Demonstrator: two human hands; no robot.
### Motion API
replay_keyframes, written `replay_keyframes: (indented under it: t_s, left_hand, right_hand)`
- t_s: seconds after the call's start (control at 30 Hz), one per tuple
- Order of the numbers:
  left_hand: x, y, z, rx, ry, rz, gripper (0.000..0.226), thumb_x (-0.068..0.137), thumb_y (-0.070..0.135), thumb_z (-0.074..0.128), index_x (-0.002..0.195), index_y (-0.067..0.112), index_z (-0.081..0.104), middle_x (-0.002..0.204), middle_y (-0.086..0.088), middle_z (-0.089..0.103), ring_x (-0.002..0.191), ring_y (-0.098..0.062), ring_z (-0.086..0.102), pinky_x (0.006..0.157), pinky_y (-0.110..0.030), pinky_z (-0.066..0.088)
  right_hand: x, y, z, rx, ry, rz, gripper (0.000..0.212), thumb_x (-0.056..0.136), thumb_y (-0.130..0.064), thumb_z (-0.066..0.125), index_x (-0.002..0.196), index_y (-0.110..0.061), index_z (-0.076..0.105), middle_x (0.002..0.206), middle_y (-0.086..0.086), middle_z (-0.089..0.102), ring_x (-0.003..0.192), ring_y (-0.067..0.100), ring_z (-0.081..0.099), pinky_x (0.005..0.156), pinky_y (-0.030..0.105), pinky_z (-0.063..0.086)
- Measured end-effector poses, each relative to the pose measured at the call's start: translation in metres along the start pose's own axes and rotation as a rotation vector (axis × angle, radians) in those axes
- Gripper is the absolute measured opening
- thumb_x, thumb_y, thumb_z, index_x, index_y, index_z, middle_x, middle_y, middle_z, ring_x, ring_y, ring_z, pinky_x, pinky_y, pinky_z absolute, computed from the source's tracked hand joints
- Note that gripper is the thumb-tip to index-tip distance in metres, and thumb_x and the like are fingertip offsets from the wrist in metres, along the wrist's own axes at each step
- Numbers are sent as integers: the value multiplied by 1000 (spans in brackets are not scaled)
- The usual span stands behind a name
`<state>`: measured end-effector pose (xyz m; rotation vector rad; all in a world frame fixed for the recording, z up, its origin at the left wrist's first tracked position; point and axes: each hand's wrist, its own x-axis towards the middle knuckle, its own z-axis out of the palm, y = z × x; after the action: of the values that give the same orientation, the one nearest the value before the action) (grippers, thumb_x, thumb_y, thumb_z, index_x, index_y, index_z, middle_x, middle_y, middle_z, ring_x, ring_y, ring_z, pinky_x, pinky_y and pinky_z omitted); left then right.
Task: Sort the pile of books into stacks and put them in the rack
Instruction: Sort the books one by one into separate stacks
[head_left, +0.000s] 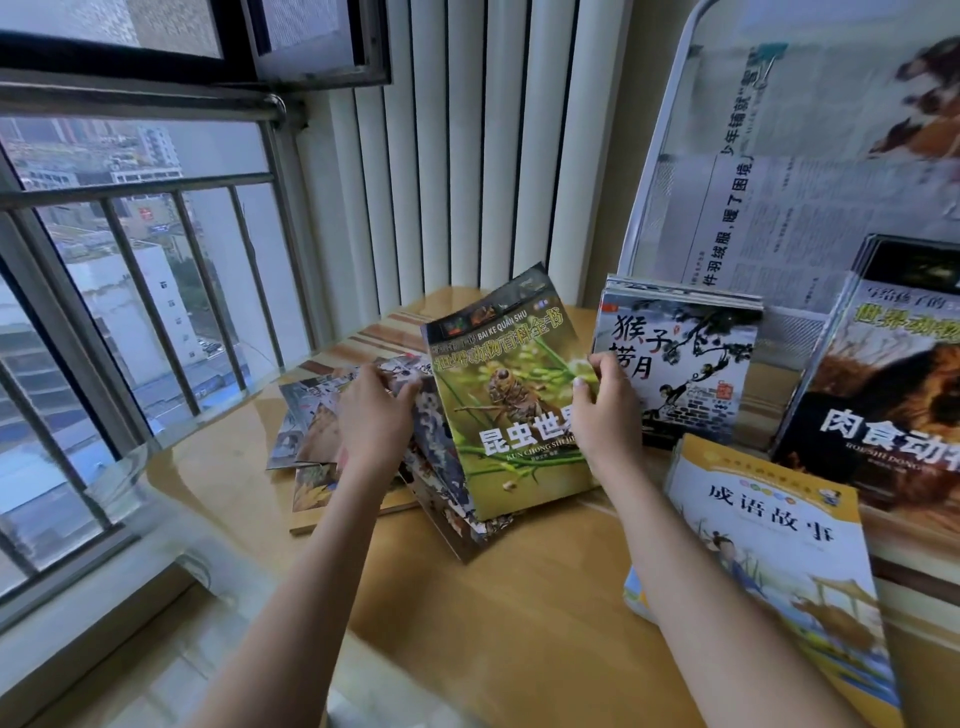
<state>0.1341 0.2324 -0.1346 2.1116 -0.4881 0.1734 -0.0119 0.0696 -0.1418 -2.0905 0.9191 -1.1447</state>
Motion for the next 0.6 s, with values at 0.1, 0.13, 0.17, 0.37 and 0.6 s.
replay_keyframes:
  t_s: [0.1,0.13,0.17,0.37,0.6]
  left_hand:
    - [-10,20,7,28,-5,127,41,96,16,47,132,-1,40,131,-18,49,127,-30,41,106,-39,35]
    - [-14,31,9,-116,-28,181,35,99,14,40,131,0,43,119,-13,57,117,-29,49,95,-36,41]
    - [-19,45,10,-265,-60,204,32,101,17,35,125,2,49,103,-7,61,104,-28,56,83,-34,45]
    - [-56,124,40,-501,-112,409,37,98,38,40,126,16,47,113,-5,62,101,-22,58,89,-44,48]
    - [-124,222,142,-411,-543,629,84,95,19,52,150,10,-11,156,-11,18,139,-22,25,107,-33,28]
  right_hand:
    - [-1,-7,-6,104,62,-20,11,96,-10,46,106,-9,48,76,-4,56,55,13,51,49,30,39]
    - [2,-9,-10,191,85,5,11,96,-9,46,106,-9,48,77,-6,55,53,9,48,49,28,36]
    - [5,-13,-17,274,121,29,12,96,-8,47,108,-9,48,81,-5,56,55,6,48,50,26,36]
    - [24,-19,-95,428,453,-50,20,94,-3,49,115,-3,49,104,-4,53,96,6,53,72,2,38]
    - [31,54,-209,67,684,-80,42,100,-13,40,141,-3,35,138,5,42,120,0,36,92,-4,21]
